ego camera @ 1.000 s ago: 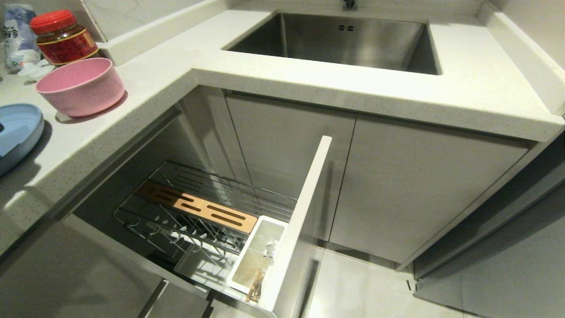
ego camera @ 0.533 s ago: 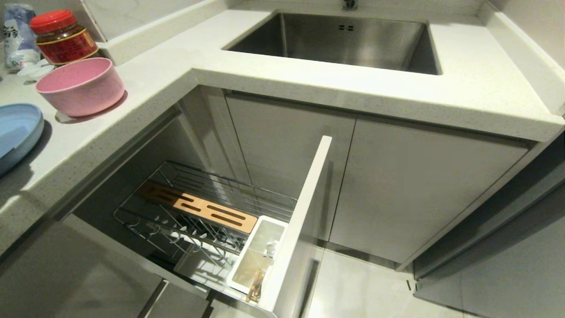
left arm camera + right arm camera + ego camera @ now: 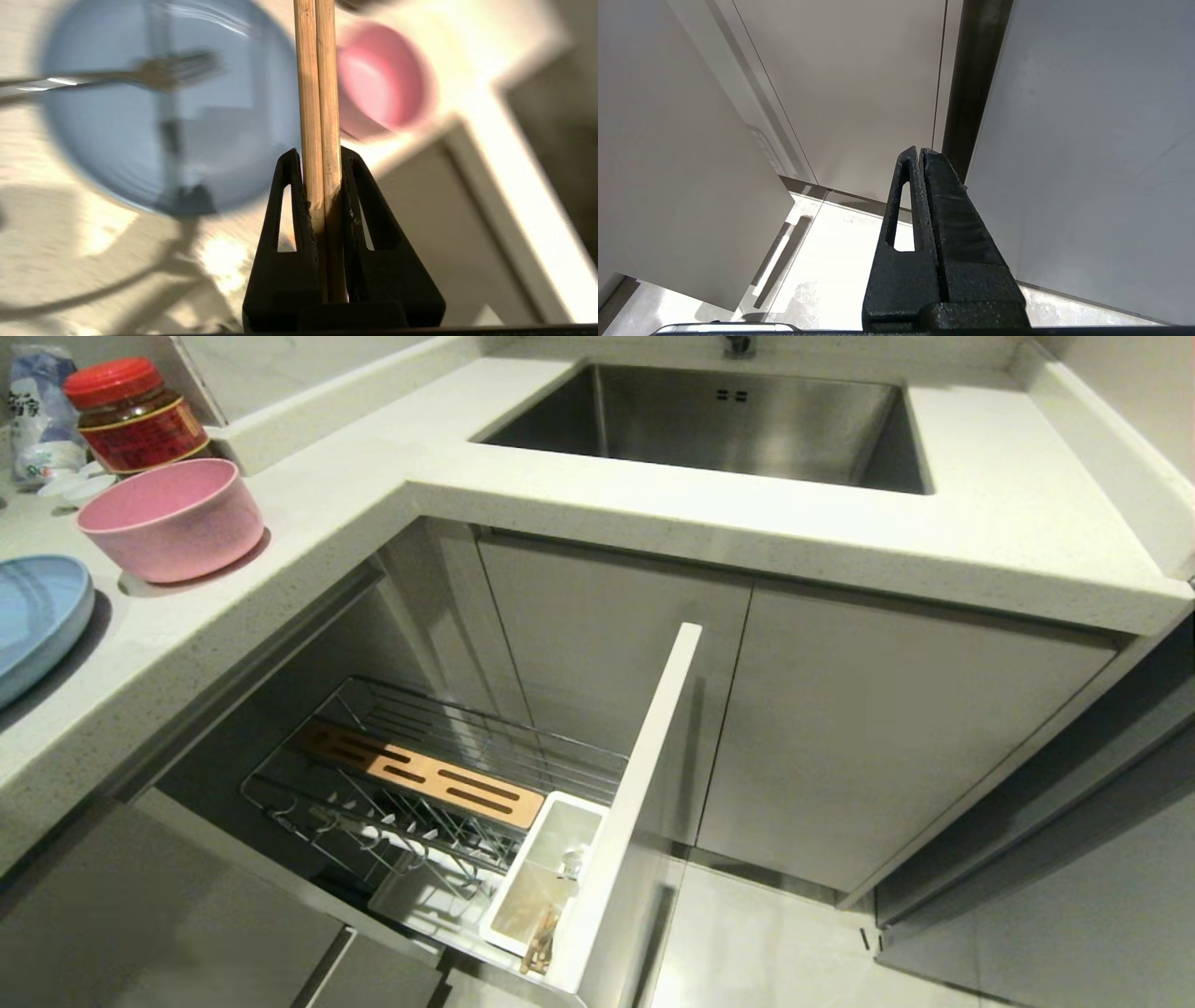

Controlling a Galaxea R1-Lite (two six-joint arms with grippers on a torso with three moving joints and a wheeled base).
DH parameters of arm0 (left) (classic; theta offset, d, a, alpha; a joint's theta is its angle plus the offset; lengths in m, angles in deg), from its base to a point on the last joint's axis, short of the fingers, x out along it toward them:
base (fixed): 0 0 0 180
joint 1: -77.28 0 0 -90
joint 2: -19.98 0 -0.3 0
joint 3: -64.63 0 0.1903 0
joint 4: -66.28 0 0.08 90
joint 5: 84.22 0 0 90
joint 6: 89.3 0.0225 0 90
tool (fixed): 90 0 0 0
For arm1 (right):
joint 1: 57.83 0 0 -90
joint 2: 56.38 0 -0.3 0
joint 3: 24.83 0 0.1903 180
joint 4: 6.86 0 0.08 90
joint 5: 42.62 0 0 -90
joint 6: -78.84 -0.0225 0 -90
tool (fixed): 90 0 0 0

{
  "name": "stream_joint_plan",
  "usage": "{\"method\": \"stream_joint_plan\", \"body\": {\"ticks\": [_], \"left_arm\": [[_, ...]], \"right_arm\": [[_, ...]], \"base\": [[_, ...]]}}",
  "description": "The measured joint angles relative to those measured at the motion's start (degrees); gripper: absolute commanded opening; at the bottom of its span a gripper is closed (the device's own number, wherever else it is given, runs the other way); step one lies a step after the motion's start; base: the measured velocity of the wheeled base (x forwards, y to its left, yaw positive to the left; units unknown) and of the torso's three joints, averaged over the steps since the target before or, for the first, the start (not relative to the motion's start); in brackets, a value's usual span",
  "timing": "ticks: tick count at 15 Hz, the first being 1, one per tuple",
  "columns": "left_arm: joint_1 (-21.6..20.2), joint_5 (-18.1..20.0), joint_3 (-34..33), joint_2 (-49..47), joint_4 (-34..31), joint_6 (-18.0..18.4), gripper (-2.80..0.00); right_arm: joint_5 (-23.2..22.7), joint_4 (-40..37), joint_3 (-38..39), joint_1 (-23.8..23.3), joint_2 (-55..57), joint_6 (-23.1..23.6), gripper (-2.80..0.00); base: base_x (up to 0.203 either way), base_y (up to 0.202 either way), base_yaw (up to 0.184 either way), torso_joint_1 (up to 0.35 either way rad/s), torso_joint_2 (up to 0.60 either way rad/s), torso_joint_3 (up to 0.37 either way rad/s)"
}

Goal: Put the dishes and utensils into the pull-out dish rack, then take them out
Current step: Pick up the chopsticks and place it in the cupboard

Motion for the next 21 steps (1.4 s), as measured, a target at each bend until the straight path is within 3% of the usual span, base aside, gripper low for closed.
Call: {"method": "stream_joint_plan", "body": {"ticks": [2, 5, 8, 10, 12, 15, 18, 21], "left_arm": [[4.28, 4.95, 0.2, 2.95, -0.52, -0.03, -2.8], [10.36, 18.31, 0.11, 5.51, -5.52, 0.06, -2.8], [13.01, 31.21, -0.02, 6.39, -13.18, 1.72, -2.8], [13.5, 35.72, -0.92, 6.04, -20.45, 4.67, -2.8], [13.61, 37.42, -3.79, 5.35, -27.71, 10.74, -2.8], [13.34, 37.81, -10.92, 4.0, -35.18, 24.19, -2.8], [12.9, 36.43, -19.27, 1.77, -36.13, 35.53, -2.8], [13.09, 33.89, -22.66, -2.93, -36.17, 43.51, -2.8]], "right_arm": [[0.0, 0.0, 0.0, 0.0, 0.0, -0.02, -2.8], [0.0, 0.0, 0.0, 0.0, 0.0, -0.02, -2.8], [0.0, 0.0, 0.0, 0.0, 0.0, 0.0, -2.8], [0.0, 0.0, 0.0, 0.0, 0.0, -0.02, -2.8], [0.0, 0.0, 0.0, 0.0, 0.0, -0.02, -2.8], [0.02, 0.0, 0.0, 0.0, 0.0, 0.0, -2.8], [0.0, 0.0, 0.0, 0.0, 0.0, 0.0, -2.8], [0.0, 0.0, 0.0, 0.0, 0.0, 0.0, -2.8]], "base": [[0.0, 0.0, 0.0, 0.0, 0.0, 0.0], [0.0, 0.0, 0.0, 0.0, 0.0, 0.0], [0.0, 0.0, 0.0, 0.0, 0.0, 0.0], [0.0, 0.0, 0.0, 0.0, 0.0, 0.0], [0.0, 0.0, 0.0, 0.0, 0.0, 0.0], [0.0, 0.0, 0.0, 0.0, 0.0, 0.0], [0.0, 0.0, 0.0, 0.0, 0.0, 0.0], [0.0, 0.0, 0.0, 0.0, 0.0, 0.0]]}}
